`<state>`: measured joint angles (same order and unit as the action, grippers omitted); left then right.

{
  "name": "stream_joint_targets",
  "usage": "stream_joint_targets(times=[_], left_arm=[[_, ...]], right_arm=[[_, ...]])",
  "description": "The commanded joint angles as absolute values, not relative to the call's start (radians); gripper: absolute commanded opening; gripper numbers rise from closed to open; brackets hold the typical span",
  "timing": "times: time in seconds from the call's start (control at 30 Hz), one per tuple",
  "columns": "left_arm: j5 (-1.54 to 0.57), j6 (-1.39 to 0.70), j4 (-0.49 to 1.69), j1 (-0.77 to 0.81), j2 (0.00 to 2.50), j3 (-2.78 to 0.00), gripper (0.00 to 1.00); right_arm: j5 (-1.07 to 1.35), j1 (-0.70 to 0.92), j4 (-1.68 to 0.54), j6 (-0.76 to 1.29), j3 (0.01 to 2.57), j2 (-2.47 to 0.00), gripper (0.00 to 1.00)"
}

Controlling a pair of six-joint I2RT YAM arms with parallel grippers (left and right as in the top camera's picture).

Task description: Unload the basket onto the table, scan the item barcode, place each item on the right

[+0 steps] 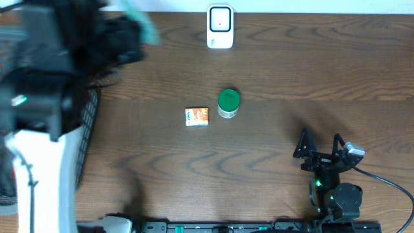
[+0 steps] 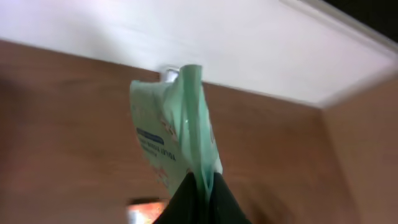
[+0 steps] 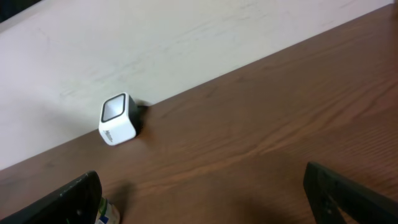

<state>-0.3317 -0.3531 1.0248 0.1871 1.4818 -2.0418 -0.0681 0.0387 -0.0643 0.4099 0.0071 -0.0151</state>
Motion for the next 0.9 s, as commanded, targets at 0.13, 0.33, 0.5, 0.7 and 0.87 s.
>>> stream_joint_targets(times=[0.13,0.33,0.5,0.7,0.87], left_arm=[[-0.742,-0.182,0.893,0.405,1.728,-1.953,0.07],[-0.995,-0.011,0.868,0.516,1.921,-1.951,0.07],[-1.097,0.140,0.850,0.588,2.038,-1.951,0.07],[-1.100,0.233,0.845,0.644,2.163,-1.951,0.07],[-1.100,0.232,0.815,0.656,2.270,-1.951,0.07]], right_arm=[[-0.076,0.041,-0.068,0.411,0.006,-0.012,0.99],[-0.077,0.041,-0.067,0.411,0.006,-0.012,0.99],[-0.076,0.041,-0.067,0.411,0.006,-0.012,0.99],[-0.076,0.041,-0.068,0.411,0.006,-0.012,0.99],[-0.076,0.041,-0.068,0.411,0.006,-0.012,0.99]])
